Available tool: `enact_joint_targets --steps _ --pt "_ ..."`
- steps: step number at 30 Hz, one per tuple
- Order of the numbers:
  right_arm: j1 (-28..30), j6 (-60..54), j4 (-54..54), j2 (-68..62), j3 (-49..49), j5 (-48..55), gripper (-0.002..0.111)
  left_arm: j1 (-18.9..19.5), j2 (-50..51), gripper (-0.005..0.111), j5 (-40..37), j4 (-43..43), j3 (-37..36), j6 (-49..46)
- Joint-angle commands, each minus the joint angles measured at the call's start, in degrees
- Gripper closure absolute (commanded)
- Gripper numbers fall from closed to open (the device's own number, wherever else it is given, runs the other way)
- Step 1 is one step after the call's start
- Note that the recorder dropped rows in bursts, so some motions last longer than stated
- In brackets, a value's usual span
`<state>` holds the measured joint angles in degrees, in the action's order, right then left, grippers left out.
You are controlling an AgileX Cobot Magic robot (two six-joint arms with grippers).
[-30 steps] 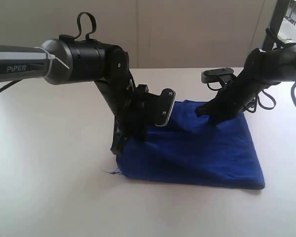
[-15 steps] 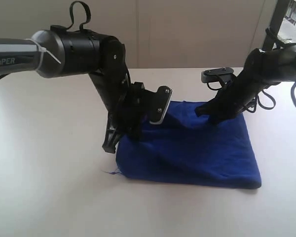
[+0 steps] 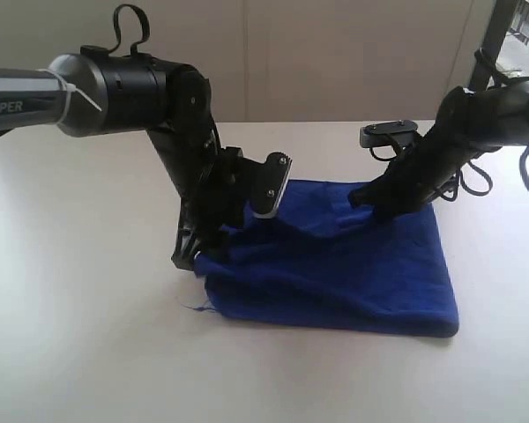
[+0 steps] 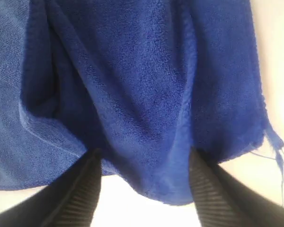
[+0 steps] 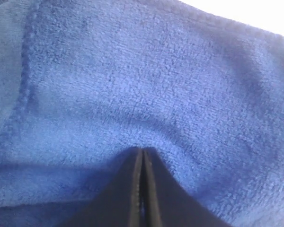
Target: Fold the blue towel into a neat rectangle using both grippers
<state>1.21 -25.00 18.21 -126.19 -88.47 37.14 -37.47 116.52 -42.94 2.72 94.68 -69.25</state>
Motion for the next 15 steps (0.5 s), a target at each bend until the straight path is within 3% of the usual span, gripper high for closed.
enact_joint_targets --steps 1,8,15 --pt "0.5 -0.7 -0.3 -0.2 -0.3 -0.1 0.108 0.2 0.1 0.038 0.8 1.9 0.1 0.3" --pt "0.5 -2.2 -0.9 4.9 -2.3 4.0 0.108 0.1 0.1 0.039 -0.3 8.8 0.2 -0.1" --pt "0.5 5.9 -14.2 8.5 -1.9 22.7 0.108 0.1 0.1 0.041 -6.5 11.4 0.2 0.0"
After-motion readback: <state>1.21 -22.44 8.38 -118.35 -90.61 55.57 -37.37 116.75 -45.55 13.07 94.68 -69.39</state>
